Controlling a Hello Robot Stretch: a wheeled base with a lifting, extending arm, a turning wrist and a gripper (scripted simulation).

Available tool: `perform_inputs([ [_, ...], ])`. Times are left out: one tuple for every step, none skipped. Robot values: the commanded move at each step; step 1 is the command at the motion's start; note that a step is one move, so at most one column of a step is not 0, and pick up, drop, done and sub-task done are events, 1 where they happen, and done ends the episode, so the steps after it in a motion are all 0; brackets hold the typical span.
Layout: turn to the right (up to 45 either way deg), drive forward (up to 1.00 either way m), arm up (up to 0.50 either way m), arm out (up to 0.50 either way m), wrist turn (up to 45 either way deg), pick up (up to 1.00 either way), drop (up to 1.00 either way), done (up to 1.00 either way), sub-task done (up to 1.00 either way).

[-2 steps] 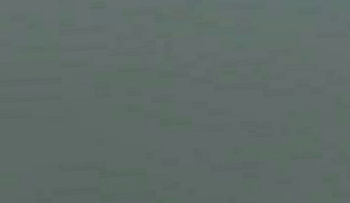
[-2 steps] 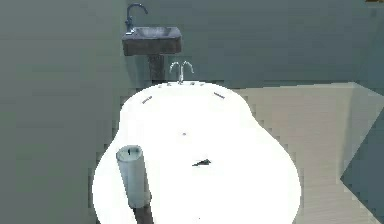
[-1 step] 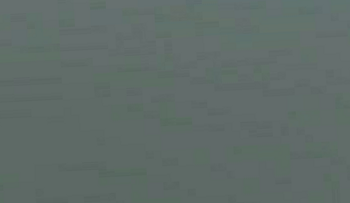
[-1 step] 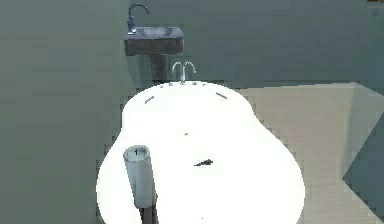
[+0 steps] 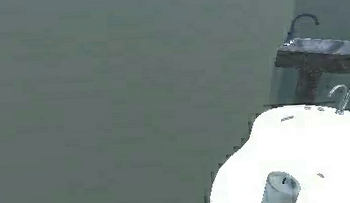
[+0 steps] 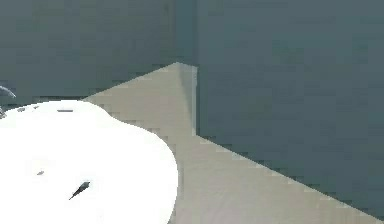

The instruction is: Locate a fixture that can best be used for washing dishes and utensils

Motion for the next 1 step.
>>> perform_inputs([
  [45.0, 0.0, 0.0, 0.0, 0.0, 0.0, 0.0, 0.0, 0.0],
])
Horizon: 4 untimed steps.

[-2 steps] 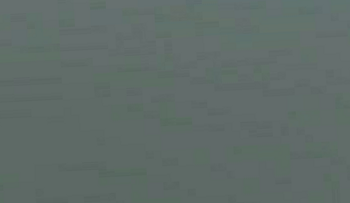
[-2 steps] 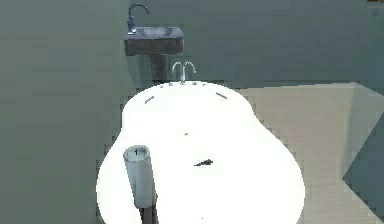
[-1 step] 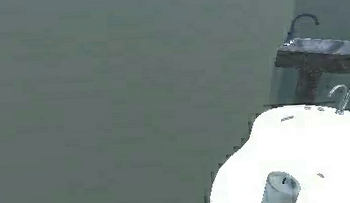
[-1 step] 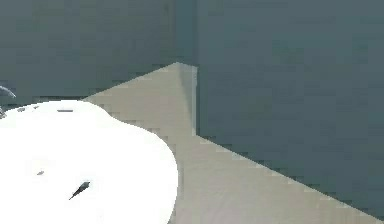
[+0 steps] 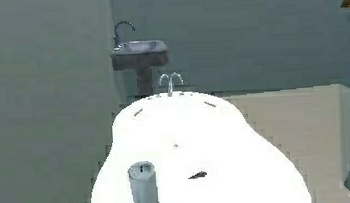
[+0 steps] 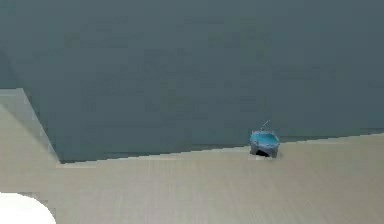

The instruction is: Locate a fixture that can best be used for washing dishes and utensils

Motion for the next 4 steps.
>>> perform_inputs([
  [45.0, 0.0, 0.0, 0.0, 0.0, 0.0, 0.0, 0.0, 0.0],
  [39.0, 0.0, 0.0, 0.0, 0.0, 0.0, 0.0, 0.0, 0.0],
  [0.0, 0.6, 0.0, 0.0, 0.0, 0.0, 0.0, 0.0, 0.0],
  [-45.0, 0.0, 0.0, 0.0, 0.0, 0.0, 0.0, 0.0, 0.0],
])
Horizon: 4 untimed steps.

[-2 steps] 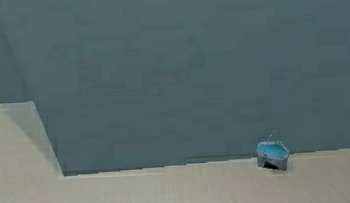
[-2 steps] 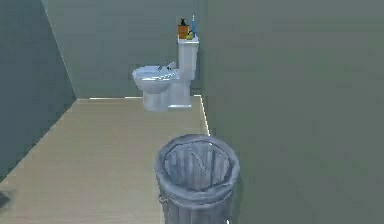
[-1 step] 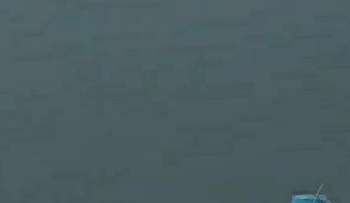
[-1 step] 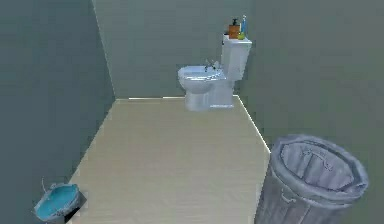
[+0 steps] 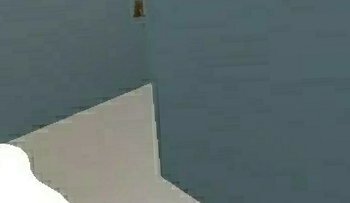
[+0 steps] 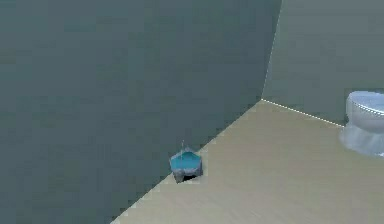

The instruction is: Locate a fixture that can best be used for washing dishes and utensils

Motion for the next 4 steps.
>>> perform_inputs([
  [-15.0, 0.0, 0.0, 0.0, 0.0, 0.0, 0.0, 0.0, 0.0],
  [0.0, 0.55, 0.0, 0.0, 0.0, 0.0, 0.0, 0.0, 0.0],
  [-18.0, 0.0, 0.0, 0.0, 0.0, 0.0, 0.0, 0.0, 0.0],
  [0.0, 1.0, 0.0, 0.0, 0.0, 0.0, 0.0, 0.0, 0.0],
])
